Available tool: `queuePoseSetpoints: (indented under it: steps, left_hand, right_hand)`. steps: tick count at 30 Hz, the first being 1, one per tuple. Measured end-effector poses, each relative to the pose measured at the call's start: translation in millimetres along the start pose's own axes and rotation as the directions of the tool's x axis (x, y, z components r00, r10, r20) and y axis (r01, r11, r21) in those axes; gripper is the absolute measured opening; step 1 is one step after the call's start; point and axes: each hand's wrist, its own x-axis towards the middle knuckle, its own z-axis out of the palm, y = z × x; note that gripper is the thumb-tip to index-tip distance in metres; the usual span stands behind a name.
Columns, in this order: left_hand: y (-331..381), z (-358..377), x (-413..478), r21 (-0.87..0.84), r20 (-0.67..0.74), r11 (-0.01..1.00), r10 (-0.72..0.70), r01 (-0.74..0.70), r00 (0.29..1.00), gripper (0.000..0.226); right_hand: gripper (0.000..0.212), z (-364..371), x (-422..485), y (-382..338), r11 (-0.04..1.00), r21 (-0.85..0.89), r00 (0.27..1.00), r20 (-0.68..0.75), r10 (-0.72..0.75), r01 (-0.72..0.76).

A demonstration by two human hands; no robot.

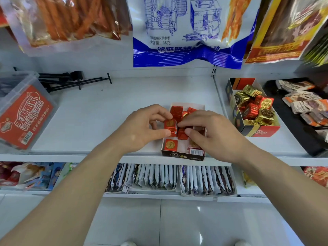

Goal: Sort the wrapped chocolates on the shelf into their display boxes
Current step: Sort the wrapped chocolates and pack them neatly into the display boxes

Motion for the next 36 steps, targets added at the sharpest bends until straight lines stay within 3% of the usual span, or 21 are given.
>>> queuePoseSetpoints:
  steps: [4,10,17,25,30,36]
  left_hand:
    - [-0.8,-1.8,-0.3,0.082,0.019,0.997,0.007,-0.008,1.000,0.034]
    - [-2.0,-5.3,0.1,0.166,0.052,0.986,0.010,-0.019,0.999,0.034]
    - [-5.0,-4.0,-1.4,0.100,0.021,0.995,0.008,-0.010,1.000,0.017]
    - [-0.7,2.4,0.9,0.106,0.070,0.994,0.008,-0.016,0.997,0.017]
    - [-1.4,-0.1,-0.1,0.094,0.067,0.996,-0.004,-0.003,0.998,0.015]
    - [-2.9,-2.2,-2.0,0.044,0.045,0.999,-0.031,0.029,0.999,0.015]
  right_hand:
    - [0.022,2.4,3.0,6.3,0.992,-0.124,1.000,0.006,-0.030,0.030]
    - [0.019,2.8,5.7,8.9,0.986,-0.160,0.999,-0.005,-0.040,0.038]
    - [0.015,2.8,9.0,10.4,0.993,-0.118,0.999,-0.037,-0.034,0.029]
    - [0.016,6.1,8.6,7.0,0.980,-0.198,1.000,-0.021,0.015,-0.018]
    - [0.015,9.1,14.0,10.8,0.982,-0.168,0.986,-0.157,0.057,-0.083]
    - [0.017,10.9,17.8,9.5,0.983,-0.161,0.978,-0.198,0.061,-0.094]
